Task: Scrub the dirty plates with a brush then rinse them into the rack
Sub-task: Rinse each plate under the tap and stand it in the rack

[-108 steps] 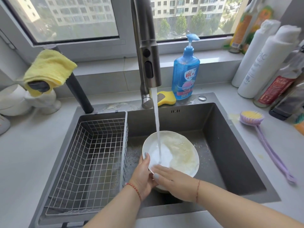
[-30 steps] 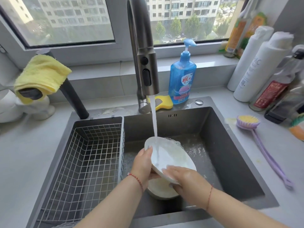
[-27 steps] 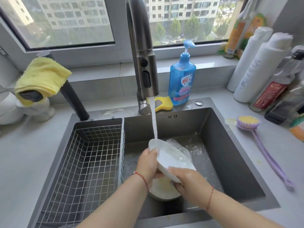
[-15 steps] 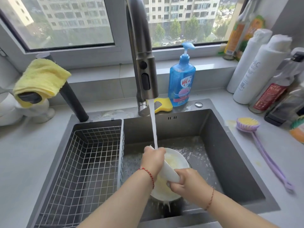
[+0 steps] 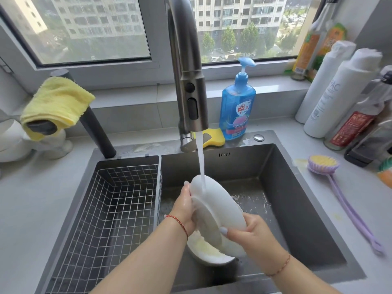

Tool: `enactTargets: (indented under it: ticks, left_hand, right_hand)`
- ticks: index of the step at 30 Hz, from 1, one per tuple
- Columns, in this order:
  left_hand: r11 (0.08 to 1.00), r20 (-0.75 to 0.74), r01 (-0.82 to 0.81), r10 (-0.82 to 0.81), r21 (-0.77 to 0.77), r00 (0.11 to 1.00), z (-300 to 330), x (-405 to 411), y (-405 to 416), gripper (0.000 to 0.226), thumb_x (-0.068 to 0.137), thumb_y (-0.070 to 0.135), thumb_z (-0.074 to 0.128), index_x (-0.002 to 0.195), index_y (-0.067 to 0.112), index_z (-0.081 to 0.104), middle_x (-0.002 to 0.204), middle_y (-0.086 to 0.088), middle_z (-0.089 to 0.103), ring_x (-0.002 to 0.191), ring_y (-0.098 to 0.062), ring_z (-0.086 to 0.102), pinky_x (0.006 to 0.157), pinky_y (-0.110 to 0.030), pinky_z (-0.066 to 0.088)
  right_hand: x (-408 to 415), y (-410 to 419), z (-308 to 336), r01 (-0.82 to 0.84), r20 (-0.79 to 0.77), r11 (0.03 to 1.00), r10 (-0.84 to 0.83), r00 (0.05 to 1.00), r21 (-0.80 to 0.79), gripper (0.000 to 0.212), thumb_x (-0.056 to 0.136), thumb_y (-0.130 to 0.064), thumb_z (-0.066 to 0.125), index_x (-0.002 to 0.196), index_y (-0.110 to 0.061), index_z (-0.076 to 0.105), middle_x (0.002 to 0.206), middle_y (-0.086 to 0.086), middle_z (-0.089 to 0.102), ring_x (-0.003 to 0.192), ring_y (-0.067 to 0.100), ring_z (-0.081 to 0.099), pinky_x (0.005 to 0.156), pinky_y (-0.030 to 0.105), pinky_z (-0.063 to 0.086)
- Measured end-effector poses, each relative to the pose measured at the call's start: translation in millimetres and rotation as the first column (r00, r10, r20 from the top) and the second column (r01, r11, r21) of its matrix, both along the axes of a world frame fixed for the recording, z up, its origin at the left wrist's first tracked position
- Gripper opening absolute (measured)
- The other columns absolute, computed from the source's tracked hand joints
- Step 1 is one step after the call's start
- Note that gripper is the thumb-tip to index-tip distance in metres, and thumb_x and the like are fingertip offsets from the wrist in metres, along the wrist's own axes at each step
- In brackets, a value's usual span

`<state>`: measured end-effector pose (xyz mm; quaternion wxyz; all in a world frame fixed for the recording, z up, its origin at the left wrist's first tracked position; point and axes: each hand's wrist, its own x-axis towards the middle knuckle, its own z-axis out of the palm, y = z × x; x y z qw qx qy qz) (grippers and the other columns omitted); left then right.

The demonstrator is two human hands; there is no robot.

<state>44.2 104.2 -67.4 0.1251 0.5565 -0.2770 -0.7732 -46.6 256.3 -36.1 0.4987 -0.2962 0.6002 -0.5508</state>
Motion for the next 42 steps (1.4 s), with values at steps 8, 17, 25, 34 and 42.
enactTargets:
  ticks: [8,17,25,34,42]
  left_hand:
    - [0.992,-0.069,-0.058,0.066,0.109,0.995,-12.3,13.2,13.0,0.067,0.088,0.075,0.044,0.112,0.019,0.072,0.101,-0.016,0.076,0.102,-0.036,0.066,0.084,-0.050,0.057]
    - [0.967,-0.252,-0.227,0.250,0.118,0.935,-6.5,31.5,21.4,0.034,0.097,0.029,0.058,0.122,0.007,0.066,0.108,-0.018,0.074,0.104,-0.034,0.068,0.075,-0.042,0.060]
    - [0.963,-0.403,-0.240,0.270,0.125,0.874,8.6,49.6,14.5,0.051,0.081,0.020,0.068,0.128,0.000,0.061,0.121,-0.024,0.067,0.116,-0.042,0.061,0.098,-0.057,0.048]
    - [0.980,-0.287,-0.198,0.192,0.009,0.938,16.6,44.1,21.9,0.060,0.066,-0.001,0.074,0.123,-0.008,0.059,0.111,-0.028,0.070,0.105,-0.043,0.067,0.089,-0.059,0.053]
    - [0.975,-0.292,-0.220,0.222,0.040,0.930,11.5,49.8,40.1,0.045,0.080,0.004,0.070,0.123,-0.004,0.059,0.110,-0.026,0.071,0.106,-0.042,0.067,0.094,-0.059,0.052]
  right_hand:
    - [-18.7,-10.0,-12.4,0.086,0.331,0.996,-0.071,0.941,-0.031,0.064,0.055,-0.025,0.080,0.113,0.000,0.066,0.109,0.024,0.068,0.096,0.036,0.066,0.075,0.045,0.056]
    - [-29.5,-27.3,-32.2,0.258,0.769,0.965,-0.192,0.610,0.036,0.077,0.033,-0.011,0.094,0.106,0.002,0.072,0.119,0.024,0.064,0.104,0.040,0.064,0.085,0.060,0.051]
    - [-12.7,-31.5,-41.5,0.307,0.891,0.944,-0.236,0.389,0.116,0.103,0.038,-0.003,0.093,0.132,-0.006,0.052,0.130,0.025,0.057,0.115,0.047,0.056,0.087,0.064,0.047]
    - [4.0,-36.1,-45.9,0.295,0.889,0.937,-0.290,0.354,0.188,0.106,0.026,-0.005,0.094,0.125,-0.008,0.058,0.124,0.027,0.060,0.113,0.050,0.054,0.078,0.066,0.050]
    - [-4.7,-28.0,-38.2,0.339,0.814,0.922,-0.338,0.473,0.186,0.076,0.050,-0.015,0.089,0.121,-0.009,0.061,0.120,0.023,0.064,0.106,0.045,0.062,0.079,0.066,0.050]
